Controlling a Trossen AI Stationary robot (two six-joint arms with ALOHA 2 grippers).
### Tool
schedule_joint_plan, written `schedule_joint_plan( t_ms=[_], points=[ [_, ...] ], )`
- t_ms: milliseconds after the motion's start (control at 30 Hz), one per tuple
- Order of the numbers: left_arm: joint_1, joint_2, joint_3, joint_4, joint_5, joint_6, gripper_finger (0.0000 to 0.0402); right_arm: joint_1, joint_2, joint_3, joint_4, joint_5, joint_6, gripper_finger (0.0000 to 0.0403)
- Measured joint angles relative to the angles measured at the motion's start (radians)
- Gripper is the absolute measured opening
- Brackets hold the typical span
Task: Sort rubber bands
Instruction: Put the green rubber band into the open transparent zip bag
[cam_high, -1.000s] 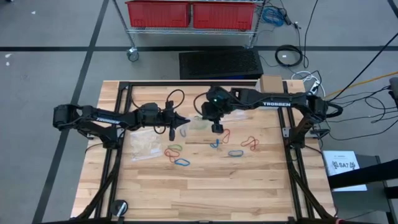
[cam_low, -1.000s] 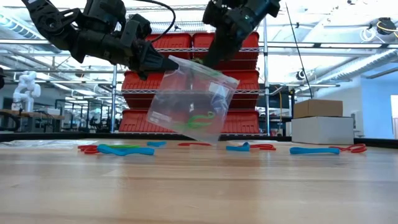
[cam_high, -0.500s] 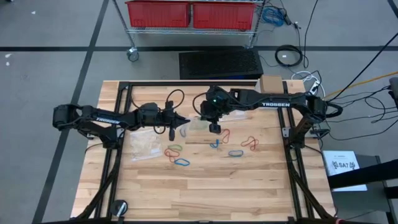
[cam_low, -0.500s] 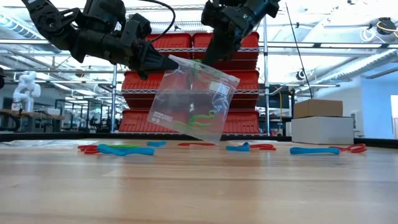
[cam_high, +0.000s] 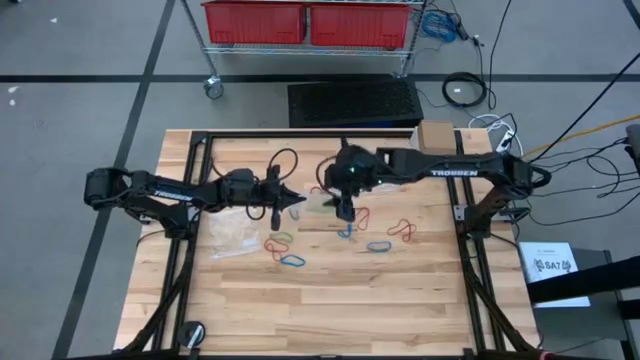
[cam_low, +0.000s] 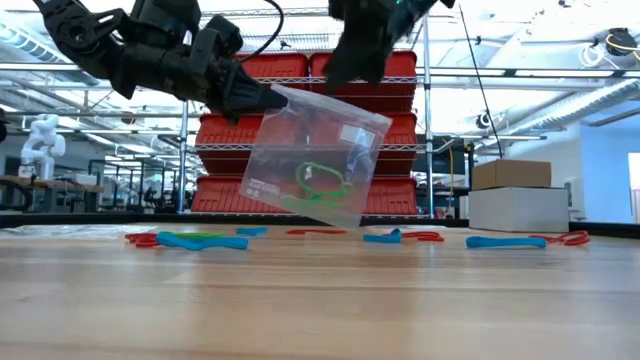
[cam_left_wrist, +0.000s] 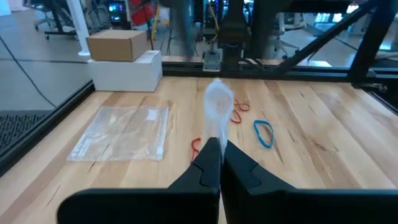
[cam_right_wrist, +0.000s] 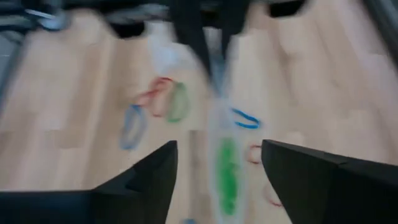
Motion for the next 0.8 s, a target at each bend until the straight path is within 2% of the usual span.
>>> schedule_joint_plan(
  t_ms=[100,200,367,533,667,800],
  points=[
    [-0.011,0.0,0.0,-0.002,-0.011,0.002,0.0,0.073,0.009,0.0,0.005,-0.009,0.029,0.0235],
    [-0.012,0.0,0.0,-0.003,-0.013,0.007,0.0,0.159,0.058,0.0,0.056,0.02,0.053,0.0224],
    [-0.012,0.0,0.0,-0.005,-0.088,0.009,0.0,0.262,0.175,0.0,0.258,0.072,0.108,0.0195],
    [-0.011,-0.025,0.0,-0.002,-0.094,0.01,0.0,0.262,0.325,-0.002,0.349,0.151,0.211,0.0193],
    [-0.011,-0.082,0.0,-0.06,-0.098,0.022,0.0,0.247,0.421,-0.001,0.455,0.191,0.26,0.0214],
    [-0.011,-0.157,-0.001,-0.148,-0.119,0.035,0.0,0.241,0.488,-0.001,0.506,0.289,0.285,0.0241]
  ],
)
